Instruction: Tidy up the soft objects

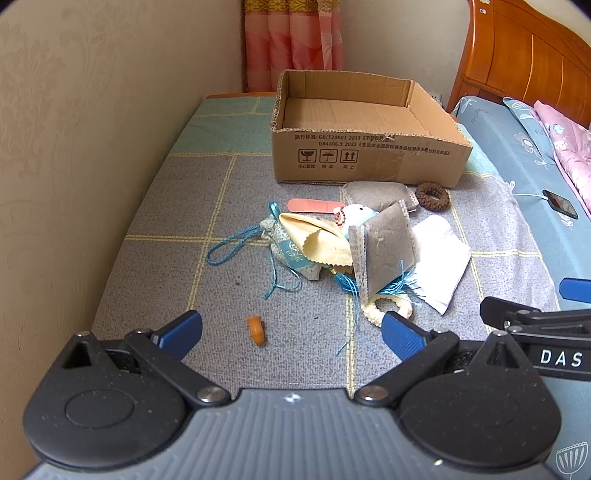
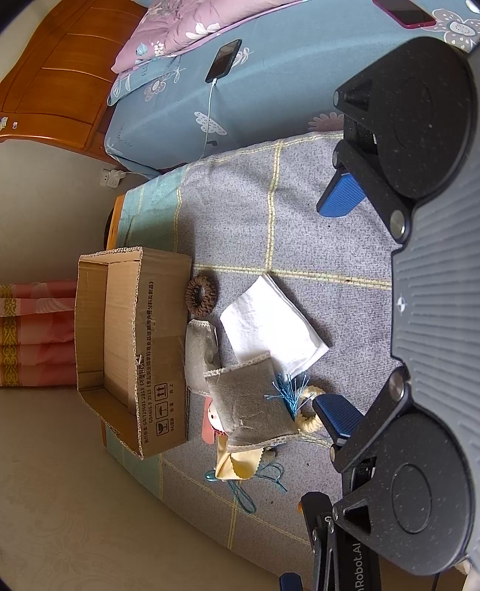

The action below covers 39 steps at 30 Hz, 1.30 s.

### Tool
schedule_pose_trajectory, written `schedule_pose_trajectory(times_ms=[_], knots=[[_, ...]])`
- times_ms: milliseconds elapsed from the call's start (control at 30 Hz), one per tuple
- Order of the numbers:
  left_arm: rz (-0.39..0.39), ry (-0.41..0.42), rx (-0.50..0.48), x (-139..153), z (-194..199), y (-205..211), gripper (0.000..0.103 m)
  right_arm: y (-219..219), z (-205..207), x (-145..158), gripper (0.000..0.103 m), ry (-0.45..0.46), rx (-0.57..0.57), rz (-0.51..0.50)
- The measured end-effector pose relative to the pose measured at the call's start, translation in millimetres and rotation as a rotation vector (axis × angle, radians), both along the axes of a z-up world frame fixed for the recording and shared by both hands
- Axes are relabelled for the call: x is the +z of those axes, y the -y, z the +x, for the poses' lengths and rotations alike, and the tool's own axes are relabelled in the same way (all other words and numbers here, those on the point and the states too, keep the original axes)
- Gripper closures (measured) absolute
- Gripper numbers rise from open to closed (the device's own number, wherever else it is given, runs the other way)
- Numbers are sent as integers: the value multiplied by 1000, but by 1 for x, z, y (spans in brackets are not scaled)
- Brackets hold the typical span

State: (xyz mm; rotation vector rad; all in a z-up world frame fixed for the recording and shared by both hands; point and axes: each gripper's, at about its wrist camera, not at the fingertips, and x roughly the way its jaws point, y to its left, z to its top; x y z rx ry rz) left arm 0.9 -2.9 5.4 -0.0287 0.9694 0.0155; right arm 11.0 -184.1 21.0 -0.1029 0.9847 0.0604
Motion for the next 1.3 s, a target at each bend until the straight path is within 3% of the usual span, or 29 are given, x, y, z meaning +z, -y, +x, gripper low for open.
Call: schedule_pose_trajectory(times_ms=[1300], knots=[[14,24,-23,3,-3,1,1,1,-1,3,0,14,1,-4]])
